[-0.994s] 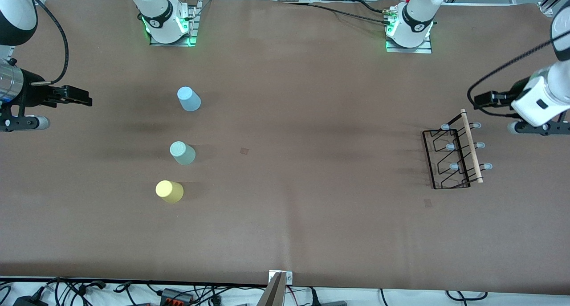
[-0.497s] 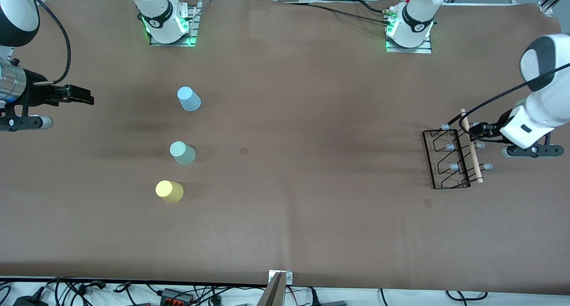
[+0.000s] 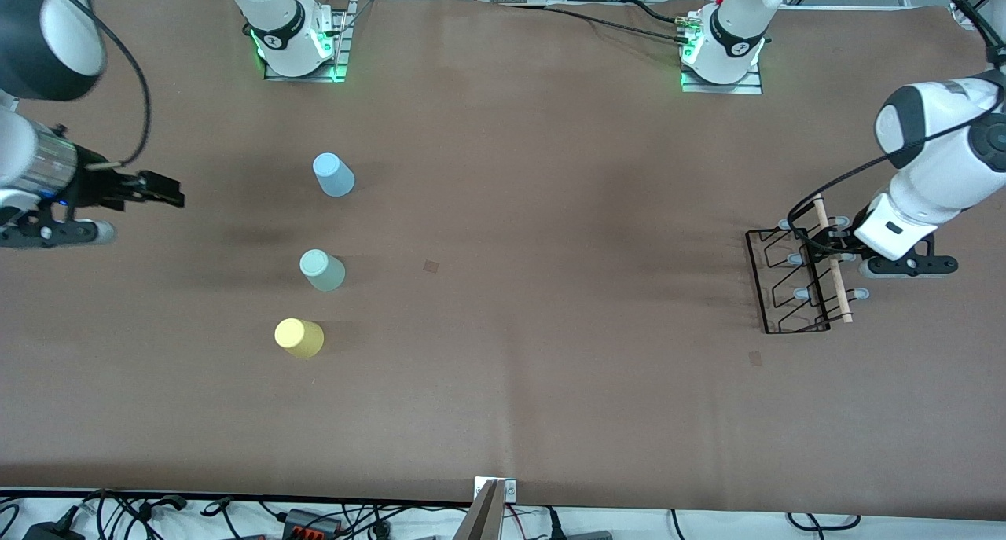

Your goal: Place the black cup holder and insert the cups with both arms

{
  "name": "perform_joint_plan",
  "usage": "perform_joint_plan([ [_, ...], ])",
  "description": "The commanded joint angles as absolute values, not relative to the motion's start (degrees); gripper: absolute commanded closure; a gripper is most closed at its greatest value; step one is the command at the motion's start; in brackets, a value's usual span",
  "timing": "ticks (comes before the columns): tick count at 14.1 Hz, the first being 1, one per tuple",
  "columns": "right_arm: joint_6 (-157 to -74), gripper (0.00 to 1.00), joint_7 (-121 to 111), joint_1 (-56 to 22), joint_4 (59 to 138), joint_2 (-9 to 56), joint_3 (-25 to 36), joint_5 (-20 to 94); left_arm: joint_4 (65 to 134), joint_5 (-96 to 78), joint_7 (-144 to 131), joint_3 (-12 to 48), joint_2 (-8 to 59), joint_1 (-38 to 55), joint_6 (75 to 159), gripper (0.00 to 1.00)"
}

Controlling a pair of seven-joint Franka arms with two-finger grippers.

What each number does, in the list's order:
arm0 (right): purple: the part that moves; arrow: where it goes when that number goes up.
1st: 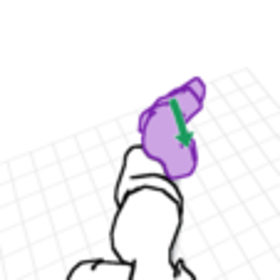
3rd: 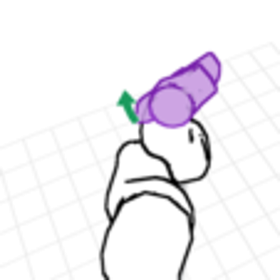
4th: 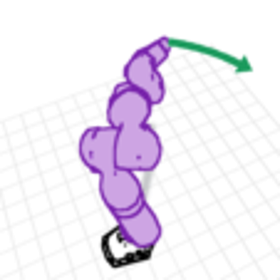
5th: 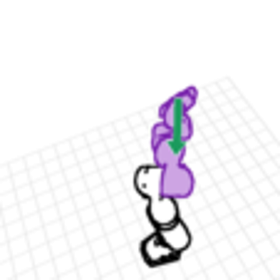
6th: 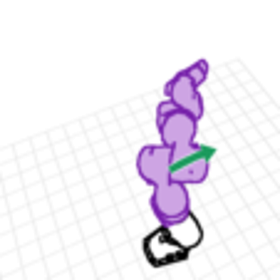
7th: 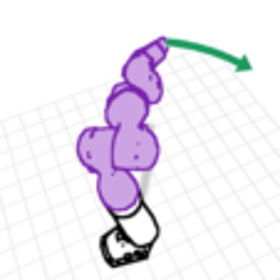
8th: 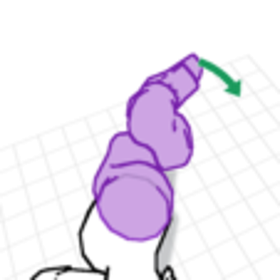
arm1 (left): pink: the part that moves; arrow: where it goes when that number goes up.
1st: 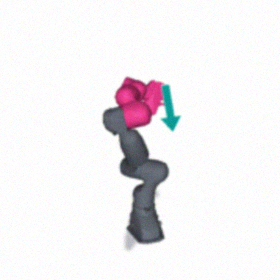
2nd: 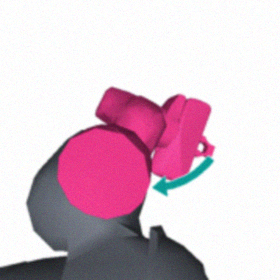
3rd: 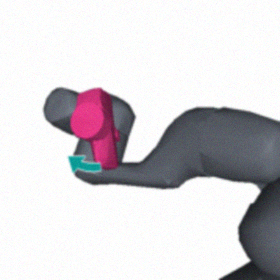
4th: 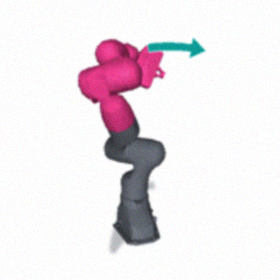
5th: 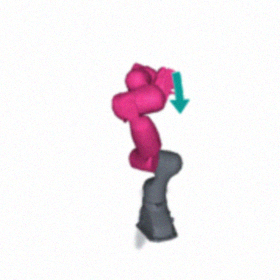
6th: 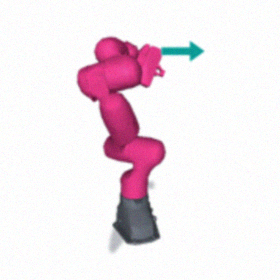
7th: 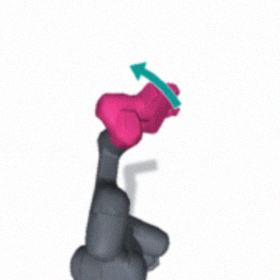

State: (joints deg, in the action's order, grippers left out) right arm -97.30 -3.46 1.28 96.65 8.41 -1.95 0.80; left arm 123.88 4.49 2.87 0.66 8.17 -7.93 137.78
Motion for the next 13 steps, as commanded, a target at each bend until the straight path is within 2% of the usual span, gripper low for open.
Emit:
perform_joint_plan([
  [1,-105.18,0.0,-0.1,-0.52,102.73,7.56,-1.85,1.49,126.12,5.19,3.87,0.79,7.38,-8.52,140.45,0.49],
  [3,-112.55,0.0,2.36,-2.71,106.33,8.0,-1.85,1.49,126.04,5.19,3.78,0.79,7.73,-8.53,140.36,0.65],
  [6,-118.89,0.0,8.51,-4.39,110.55,9.4,-1.85,1.49,125.95,5.19,3.87,0.79,8.35,-8.53,140.36,0.67],
  [7,-121.35,0.0,9.13,-5.18,112.39,9.49,-1.85,1.49,125.77,5.19,3.87,0.79,8.26,-8.53,140.36,0.73],
  [8,-122.33,0.0,9.84,-5.71,113.28,9.67,-1.85,1.49,125.6,5.19,3.95,0.79,8.35,-8.53,139.93,0.84],
  [9,-122.69,0.0,11.06,-6.5,113.64,10.45,-1.85,1.49,125.51,5.19,3.96,0.79,8.35,-8.53,139.57,0.88],
  [13,-123.66,0.0,11.43,-7.47,113.82,11.42,-1.85,1.41,123.15,5.19,3.87,0.79,8.26,-8.53,137.57,0.98],
])
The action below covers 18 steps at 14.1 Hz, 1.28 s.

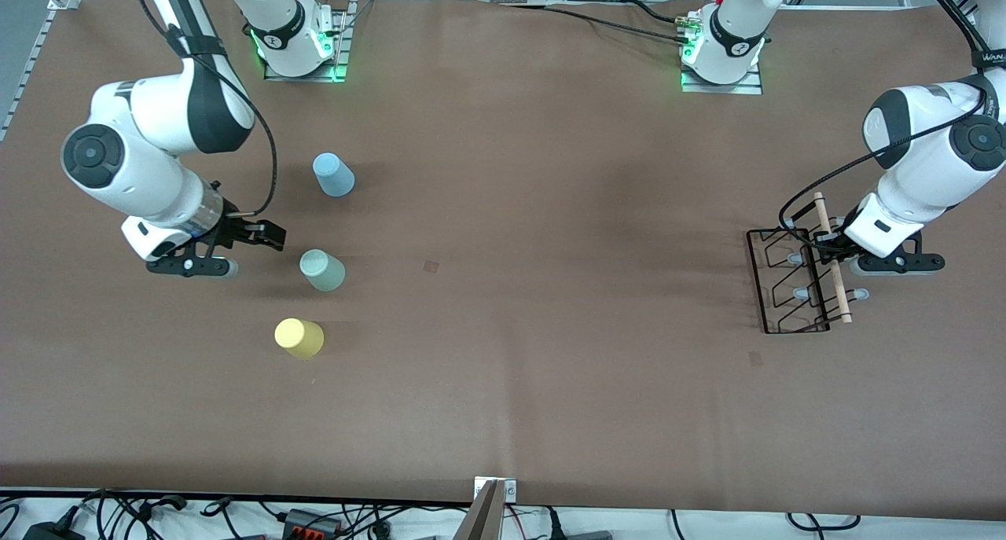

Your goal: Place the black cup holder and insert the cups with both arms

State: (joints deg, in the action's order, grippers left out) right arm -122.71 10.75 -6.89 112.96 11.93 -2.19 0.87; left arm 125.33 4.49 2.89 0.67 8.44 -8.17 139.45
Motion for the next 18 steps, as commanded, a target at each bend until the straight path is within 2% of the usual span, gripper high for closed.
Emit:
perform_joint_plan([
  [1,-124.1,0.0,11.43,-7.47,113.82,11.77,-1.85,1.41,121.05,5.19,3.95,0.79,8.17,-8.53,134.76,0.98],
  [6,-128.65,0.0,15.9,-9.3,115.48,13.35,-1.85,1.49,105.94,5.19,3.69,3.59,8.17,-6.6,115.0,0.99],
  [9,-135.68,0.0,19.16,-10.2,118.47,16.25,-1.85,1.41,100.38,5.19,2.38,8.33,8.44,-5.98,109.09,0.99],
  [12,-138.25,0.0,23.36,-13.09,118.83,17.31,-1.85,1.41,100.37,4.31,0.27,12.3,8.87,-3.88,108.98,0.99],
  [18,-147.57,0.0,22.77,-12.66,124.01,17.84,-1.85,1.14,99.93,-0.25,-15.62,12.48,11.77,9.99,112.4,0.99],
])
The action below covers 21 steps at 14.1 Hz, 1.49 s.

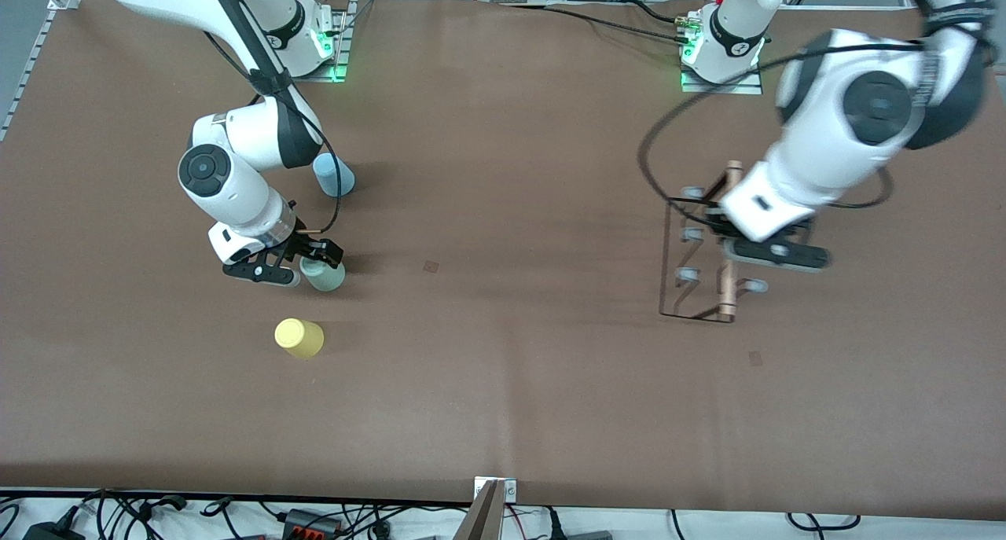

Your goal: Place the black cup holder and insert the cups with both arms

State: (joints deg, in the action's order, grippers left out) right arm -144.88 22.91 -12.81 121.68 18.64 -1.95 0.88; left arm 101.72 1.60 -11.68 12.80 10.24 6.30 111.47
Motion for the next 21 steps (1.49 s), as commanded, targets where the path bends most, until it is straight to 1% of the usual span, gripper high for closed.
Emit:
perform_joint_plan([
  [1,-147.66,0.0,22.68,-12.66,124.1,18.02,-1.85,0.97,99.93,-0.35,-19.47,12.48,12.21,12.28,113.72,0.99],
  [3,-148.09,0.0,22.5,-12.74,124.01,18.98,-1.85,0.27,99.76,0.0,-25.21,12.48,13.27,15.54,115.57,0.99],
  [5,-149.58,0.0,20.67,-12.74,124.54,19.95,-1.85,0.18,97.13,0.0,-26.97,12.48,15.45,18.44,115.93,0.99],
  [10,-150.29,0.0,18.37,-12.57,124.72,21.44,-1.85,0.0,91.77,0.53,-38.39,12.48,20.91,24.24,116.02,0.99],
  [13,-150.38,0.0,18.37,-12.57,125.07,21.53,-1.85,-0.09,91.06,0.53,-42.53,12.39,23.2,26.97,116.19,0.99],
  [15,-150.38,0.0,18.37,-12.57,125.07,21.53,-1.84,-0.09,89.65,0.53,-43.93,12.39,24.43,28.38,117.24,0.99],
  [17,-150.38,0.0,18.37,-12.57,125.07,21.45,-1.85,-0.09,89.65,0.7,-46.57,12.39,25.57,29.61,119.34,0.99],
  [21,-150.12,0.0,18.46,-12.57,124.89,21.45,-1.85,-0.09,89.56,7.11,-51.76,12.48,27.59,31.99,120.5,0.99],
])
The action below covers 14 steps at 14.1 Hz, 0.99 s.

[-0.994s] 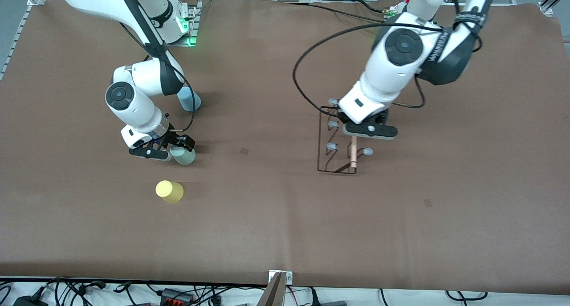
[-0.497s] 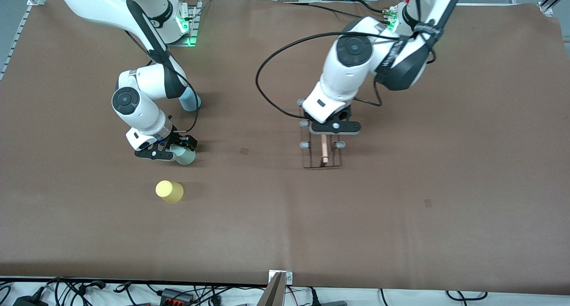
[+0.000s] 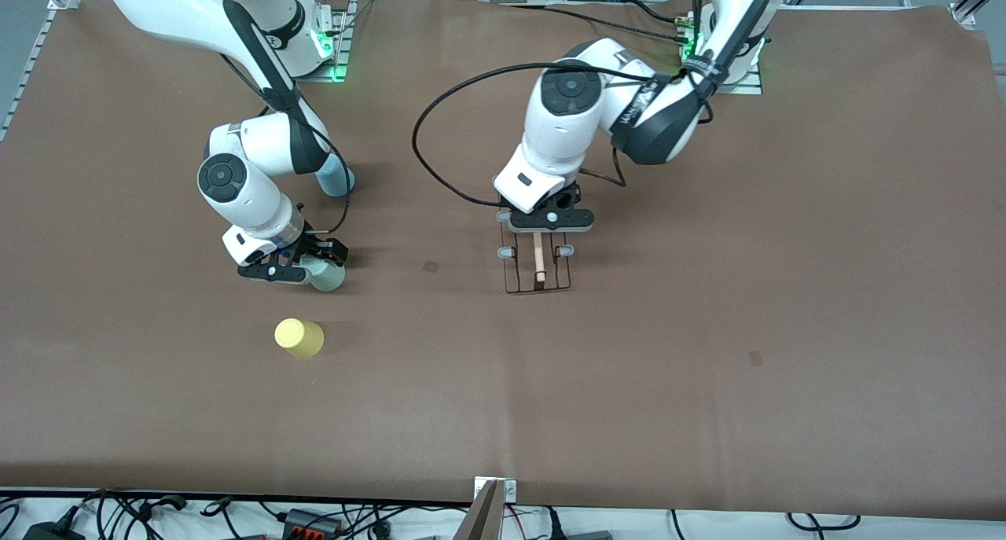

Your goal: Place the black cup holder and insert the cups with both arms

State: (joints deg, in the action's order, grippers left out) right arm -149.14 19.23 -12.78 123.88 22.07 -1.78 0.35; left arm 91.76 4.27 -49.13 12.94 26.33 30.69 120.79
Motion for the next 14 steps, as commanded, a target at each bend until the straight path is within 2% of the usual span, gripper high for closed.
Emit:
perform_joint_plan([
  [1,-149.94,0.0,18.37,-12.57,124.81,21.36,-1.85,-0.09,89.56,8.08,-51.85,12.48,27.86,32.17,120.67,0.99],
  [6,-149.85,0.0,18.28,-12.57,124.45,21.1,-1.85,-0.09,89.56,9.57,-52.56,12.48,29.18,33.75,123.48,0.99],
  [14,-150.2,0.0,18.37,-12.3,123.66,21.27,-1.76,-0.09,89.82,13.78,-53.53,12.48,30.15,34.45,123.49,0.99],
])
